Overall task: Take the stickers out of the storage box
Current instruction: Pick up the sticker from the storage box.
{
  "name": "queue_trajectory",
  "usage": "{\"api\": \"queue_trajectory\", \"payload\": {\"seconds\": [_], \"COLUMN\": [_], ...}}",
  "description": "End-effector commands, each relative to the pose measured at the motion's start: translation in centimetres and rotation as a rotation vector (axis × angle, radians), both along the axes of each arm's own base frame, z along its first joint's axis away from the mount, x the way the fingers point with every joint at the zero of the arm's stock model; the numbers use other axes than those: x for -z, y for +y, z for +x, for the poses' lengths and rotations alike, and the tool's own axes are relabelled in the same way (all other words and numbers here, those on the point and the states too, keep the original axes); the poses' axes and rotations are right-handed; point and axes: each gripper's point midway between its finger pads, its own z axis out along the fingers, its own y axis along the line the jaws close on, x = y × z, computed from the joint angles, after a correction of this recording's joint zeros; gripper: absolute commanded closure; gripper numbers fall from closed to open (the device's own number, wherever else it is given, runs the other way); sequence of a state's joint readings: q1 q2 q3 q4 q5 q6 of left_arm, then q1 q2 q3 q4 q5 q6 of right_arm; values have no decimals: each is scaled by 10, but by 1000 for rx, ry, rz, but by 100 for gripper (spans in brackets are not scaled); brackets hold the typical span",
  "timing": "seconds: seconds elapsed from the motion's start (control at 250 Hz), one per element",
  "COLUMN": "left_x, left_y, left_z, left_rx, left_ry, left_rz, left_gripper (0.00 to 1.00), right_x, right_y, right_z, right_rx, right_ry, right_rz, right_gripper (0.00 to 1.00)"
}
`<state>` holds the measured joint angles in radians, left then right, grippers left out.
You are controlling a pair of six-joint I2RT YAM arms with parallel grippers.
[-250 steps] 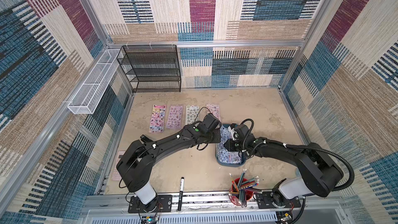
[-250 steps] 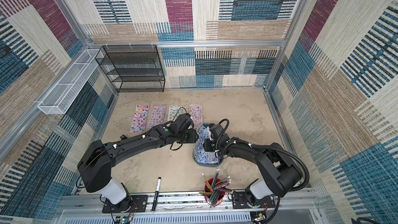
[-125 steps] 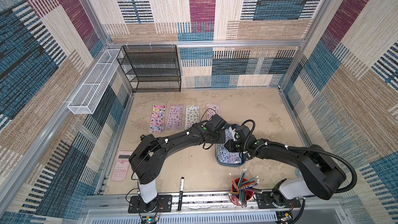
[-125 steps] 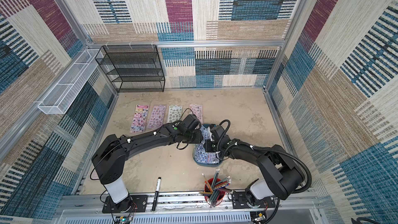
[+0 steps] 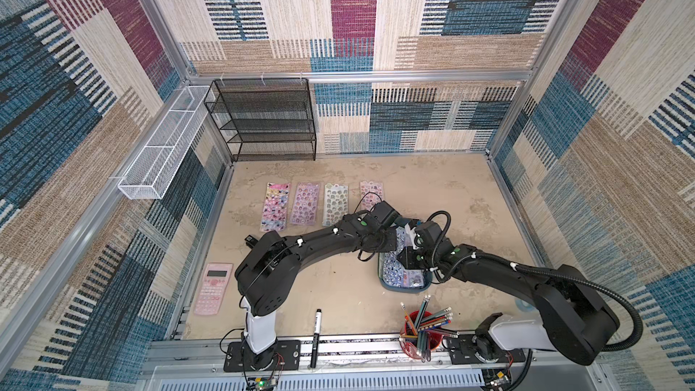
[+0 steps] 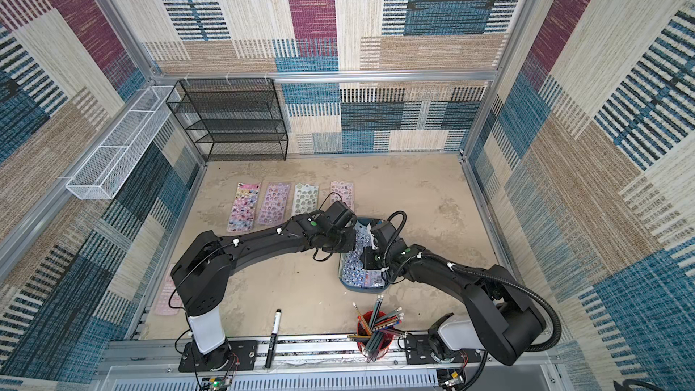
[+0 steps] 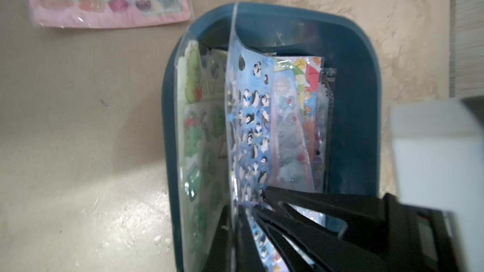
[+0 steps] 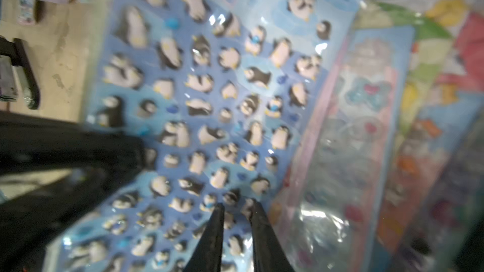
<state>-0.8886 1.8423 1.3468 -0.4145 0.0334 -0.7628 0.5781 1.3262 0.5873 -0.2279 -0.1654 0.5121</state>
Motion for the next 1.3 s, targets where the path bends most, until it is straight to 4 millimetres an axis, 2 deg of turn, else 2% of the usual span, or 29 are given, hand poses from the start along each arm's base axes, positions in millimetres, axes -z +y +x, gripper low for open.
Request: {"api": "queue_trajectory", "payload": {"seconds": [0.0,0.192,0.28,0.36,0.436,0.54,0.716,0.824,0.956,1.04,1.1,1.228,1.296], "left_x": [-21,-67,-90,-110,-130,-153,-171,-176,-179,-181,-181,-184,-187], "left_y": [-2,-3,-2,1,7,20,39,44,46,48,50,55,63], "left_z": [1,3,6,8,10,12,8,7,6,5,5,5,8], "left_rx": [-9,-1,0,-2,-13,-32,-51,-59,-58,-60,-63,-70,-88], "left_ry": [-28,-107,-132,-146,-170,-211,-255,-262,-266,-272,-276,-291,-310], "left_rz": [-57,-195,-278,-373,-456,-546,-600,-626,-651,-660,-660,-662,-652], "left_gripper": [100,100,100,100,100,100,100,100,100,100,100,62,50], "right_x": [-10,-82,-119,-143,-155,-167,-191,-200,-202,-196,-192,-190,-192], "right_y": [-16,-21,-14,-7,2,17,37,43,44,42,39,35,31], "right_z": [-4,15,15,11,6,-1,-10,-13,-9,-1,3,11,17], "right_rx": [35,62,28,-21,-69,-144,-257,-297,-284,-239,-219,-206,-196], "right_ry": [9,-163,-246,-281,-287,-278,-289,-287,-273,-251,-247,-263,-283], "right_rz": [-60,33,156,277,370,481,644,701,733,718,699,648,602], "right_gripper": [75,61,55,50,43,39,40,52,88,100,100,100,100]}}
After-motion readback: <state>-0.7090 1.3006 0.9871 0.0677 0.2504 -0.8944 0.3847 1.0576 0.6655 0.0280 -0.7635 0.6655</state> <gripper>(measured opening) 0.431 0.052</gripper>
